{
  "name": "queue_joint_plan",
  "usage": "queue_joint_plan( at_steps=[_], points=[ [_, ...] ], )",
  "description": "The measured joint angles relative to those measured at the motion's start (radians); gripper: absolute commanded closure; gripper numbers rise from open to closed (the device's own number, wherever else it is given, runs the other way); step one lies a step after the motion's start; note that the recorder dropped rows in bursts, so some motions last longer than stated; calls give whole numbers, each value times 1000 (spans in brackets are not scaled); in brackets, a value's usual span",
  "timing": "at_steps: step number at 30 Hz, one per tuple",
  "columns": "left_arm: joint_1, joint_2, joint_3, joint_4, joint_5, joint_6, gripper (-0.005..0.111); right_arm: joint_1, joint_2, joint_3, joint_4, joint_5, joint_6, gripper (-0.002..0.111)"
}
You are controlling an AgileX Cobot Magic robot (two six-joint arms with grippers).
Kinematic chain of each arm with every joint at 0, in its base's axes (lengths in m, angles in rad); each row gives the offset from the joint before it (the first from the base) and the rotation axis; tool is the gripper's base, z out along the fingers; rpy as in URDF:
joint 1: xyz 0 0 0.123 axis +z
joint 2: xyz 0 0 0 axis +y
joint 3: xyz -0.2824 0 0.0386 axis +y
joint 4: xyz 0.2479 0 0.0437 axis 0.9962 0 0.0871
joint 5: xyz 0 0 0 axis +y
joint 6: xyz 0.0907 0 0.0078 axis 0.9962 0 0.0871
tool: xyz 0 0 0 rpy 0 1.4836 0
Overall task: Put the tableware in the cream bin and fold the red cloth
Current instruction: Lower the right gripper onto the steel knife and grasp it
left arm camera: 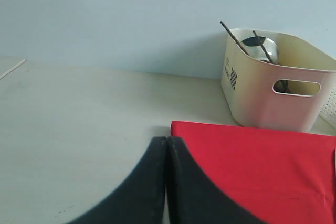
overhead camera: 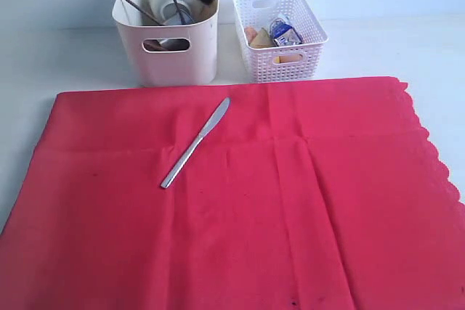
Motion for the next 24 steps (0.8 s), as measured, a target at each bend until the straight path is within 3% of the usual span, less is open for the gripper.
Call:
queue_joint_plan(
  at_steps=[5, 11, 14, 24],
  points=[
    [0, 0, 0, 0, 0, 0, 104, 11, 44, 52, 138, 154, -168, 98],
    [0, 0, 0, 0, 0, 0, 104, 11, 172, 99, 117, 134, -192, 61],
    [0, 0, 0, 0, 0, 0, 104, 11, 231, 102, 114, 97, -241, 49],
    [0, 0, 0, 0, 0, 0, 104, 12, 345, 102, 128, -51, -427, 45]
  ],
)
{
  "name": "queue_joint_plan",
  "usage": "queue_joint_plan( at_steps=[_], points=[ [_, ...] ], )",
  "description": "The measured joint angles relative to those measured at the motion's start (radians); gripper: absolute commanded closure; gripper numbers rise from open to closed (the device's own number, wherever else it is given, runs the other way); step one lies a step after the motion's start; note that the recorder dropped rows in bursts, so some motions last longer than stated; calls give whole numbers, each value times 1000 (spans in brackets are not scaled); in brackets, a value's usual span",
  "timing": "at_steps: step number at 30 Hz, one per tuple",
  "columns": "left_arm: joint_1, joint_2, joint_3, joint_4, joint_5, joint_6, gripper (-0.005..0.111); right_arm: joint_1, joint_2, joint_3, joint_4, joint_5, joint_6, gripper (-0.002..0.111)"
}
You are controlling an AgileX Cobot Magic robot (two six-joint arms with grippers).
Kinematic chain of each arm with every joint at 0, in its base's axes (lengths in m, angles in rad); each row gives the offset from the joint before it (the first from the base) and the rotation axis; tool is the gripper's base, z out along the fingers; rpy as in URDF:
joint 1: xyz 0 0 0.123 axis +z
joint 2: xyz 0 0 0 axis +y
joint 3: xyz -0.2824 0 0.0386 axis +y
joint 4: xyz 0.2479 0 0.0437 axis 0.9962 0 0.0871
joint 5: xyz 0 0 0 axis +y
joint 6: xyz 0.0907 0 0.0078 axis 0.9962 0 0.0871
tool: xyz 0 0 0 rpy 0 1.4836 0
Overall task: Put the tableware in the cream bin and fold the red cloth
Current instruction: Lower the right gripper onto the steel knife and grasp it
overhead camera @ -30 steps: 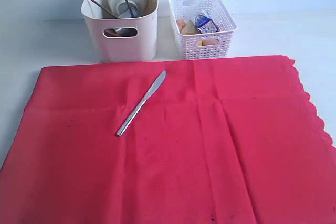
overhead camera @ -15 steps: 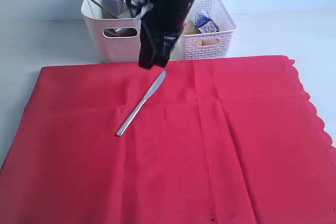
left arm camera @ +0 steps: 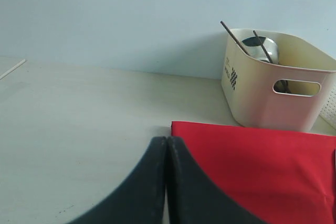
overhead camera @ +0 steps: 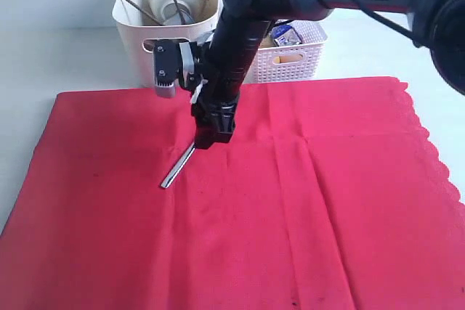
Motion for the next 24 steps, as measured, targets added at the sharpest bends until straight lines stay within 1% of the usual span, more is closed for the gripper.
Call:
queue_joint_plan(
  at_steps=[7, 11, 14, 17, 21, 24],
  points=[
    [0, 0, 0, 0, 0, 0, 104, 35, 44, 0, 7, -113, -55, 45],
    [0, 0, 0, 0, 0, 0, 104, 42, 75, 0, -14, -114, -60, 46],
    [0, 0, 0, 0, 0, 0, 104, 42, 75, 0, -27, -108, -60, 51],
    [0, 0, 0, 0, 0, 0, 104, 44, 75, 0, -32, -98, -60, 61],
    [0, 0, 0, 0, 0, 0, 104, 44, 75, 0, -32, -65, -57, 84],
    [0, 0, 0, 0, 0, 0, 104, 44, 75, 0, -40, -29, -35, 97]
  ],
)
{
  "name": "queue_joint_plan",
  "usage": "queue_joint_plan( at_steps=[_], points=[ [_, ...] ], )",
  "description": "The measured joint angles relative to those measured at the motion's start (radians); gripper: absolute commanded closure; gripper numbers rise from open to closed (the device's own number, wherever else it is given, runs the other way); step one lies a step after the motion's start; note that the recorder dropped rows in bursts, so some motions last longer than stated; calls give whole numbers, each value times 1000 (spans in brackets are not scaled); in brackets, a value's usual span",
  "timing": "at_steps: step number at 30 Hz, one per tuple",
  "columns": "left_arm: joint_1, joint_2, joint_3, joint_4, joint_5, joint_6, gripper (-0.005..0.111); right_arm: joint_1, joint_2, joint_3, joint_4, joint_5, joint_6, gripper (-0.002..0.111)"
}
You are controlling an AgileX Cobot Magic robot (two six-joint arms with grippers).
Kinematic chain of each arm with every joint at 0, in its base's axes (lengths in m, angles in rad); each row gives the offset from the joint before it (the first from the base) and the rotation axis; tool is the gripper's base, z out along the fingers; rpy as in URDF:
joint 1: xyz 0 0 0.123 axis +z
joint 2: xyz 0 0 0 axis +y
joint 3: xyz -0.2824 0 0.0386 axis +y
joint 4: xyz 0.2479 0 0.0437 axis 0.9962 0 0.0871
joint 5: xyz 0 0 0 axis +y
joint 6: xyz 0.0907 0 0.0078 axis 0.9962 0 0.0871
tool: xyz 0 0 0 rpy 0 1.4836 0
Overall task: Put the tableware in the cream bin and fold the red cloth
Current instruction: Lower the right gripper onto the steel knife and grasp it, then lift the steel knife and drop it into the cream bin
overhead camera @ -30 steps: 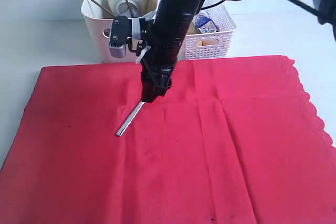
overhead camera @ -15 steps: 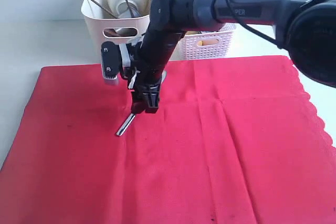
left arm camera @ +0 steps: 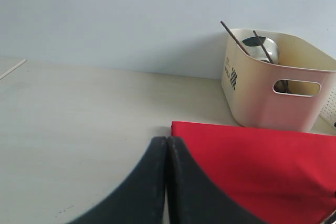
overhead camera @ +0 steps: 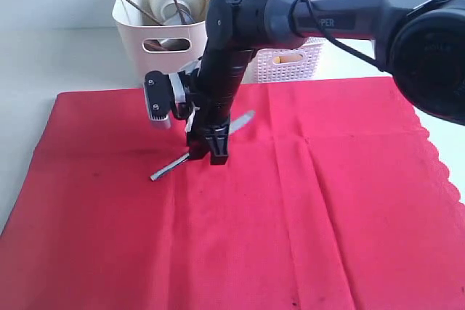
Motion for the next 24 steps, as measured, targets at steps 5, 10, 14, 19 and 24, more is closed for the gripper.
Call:
queue_joint_plan(
  at_steps=[5, 10, 14, 19, 24],
  points=[
    [0, 0, 0, 0, 0, 0, 104, 0, 0, -2, -4, 62, 64, 108],
    [0, 0, 0, 0, 0, 0, 104, 0, -2, -2, -4, 106, 155, 108],
    [0, 0, 0, 0, 0, 0, 104, 0, -9, -2, -10, 122, 197, 108],
    [0, 0, 0, 0, 0, 0, 104, 0, -51, -15, -16, 139, 231, 108],
    [0, 0, 0, 0, 0, 0, 104, 0, -119, -50, -16, 147, 252, 108]
  ],
)
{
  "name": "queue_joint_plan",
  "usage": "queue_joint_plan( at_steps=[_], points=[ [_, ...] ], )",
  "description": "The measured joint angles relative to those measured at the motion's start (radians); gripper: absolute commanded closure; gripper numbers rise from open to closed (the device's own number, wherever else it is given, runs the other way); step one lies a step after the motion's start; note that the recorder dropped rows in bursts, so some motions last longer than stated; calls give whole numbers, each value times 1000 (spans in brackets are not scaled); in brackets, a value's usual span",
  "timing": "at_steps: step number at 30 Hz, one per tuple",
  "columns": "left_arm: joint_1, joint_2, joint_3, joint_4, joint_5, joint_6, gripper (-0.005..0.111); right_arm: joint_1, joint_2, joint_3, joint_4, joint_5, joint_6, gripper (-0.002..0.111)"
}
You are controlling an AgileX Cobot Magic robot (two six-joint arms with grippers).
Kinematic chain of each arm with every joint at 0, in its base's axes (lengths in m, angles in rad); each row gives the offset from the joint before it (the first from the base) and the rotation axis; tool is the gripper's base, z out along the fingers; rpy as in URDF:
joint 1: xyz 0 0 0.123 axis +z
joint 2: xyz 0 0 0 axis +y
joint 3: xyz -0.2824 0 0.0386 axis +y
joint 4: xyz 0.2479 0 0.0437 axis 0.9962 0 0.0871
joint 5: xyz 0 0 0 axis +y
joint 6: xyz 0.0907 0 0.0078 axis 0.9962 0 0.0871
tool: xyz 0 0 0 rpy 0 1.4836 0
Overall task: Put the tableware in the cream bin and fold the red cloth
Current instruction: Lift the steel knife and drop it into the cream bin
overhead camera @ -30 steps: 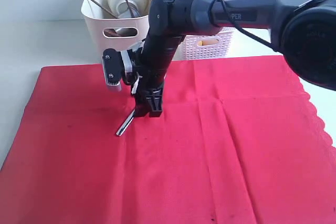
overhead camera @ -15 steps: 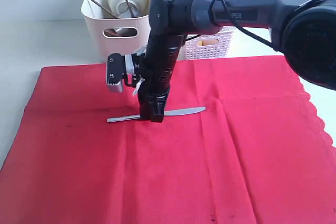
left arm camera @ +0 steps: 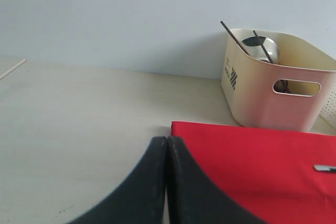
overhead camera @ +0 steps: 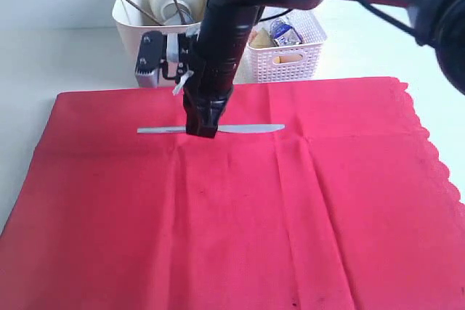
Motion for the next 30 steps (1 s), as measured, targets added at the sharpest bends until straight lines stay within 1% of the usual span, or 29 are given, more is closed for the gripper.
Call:
queue_joint_plan(
  at_steps=[3, 6, 12, 21, 26, 30],
  points=[
    [0, 0, 0, 0, 0, 0, 104, 0, -37, -17, 0, -25, 13, 108],
    [0, 0, 0, 0, 0, 0, 104, 0, -67, -37, 4, -101, 45, 108],
    [0, 0, 0, 0, 0, 0, 104, 0, -90, -112, 80, -331, 95, 108],
    [0, 0, 0, 0, 0, 0, 104, -13, -78, -161, 129, -898, 262, 108],
    [0, 0, 0, 0, 0, 0, 104, -24, -6, -161, 143, -1160, 275, 108],
    [0, 0, 0, 0, 0, 0, 104, -24, 72, -161, 145, -1311, 276, 108]
  ],
)
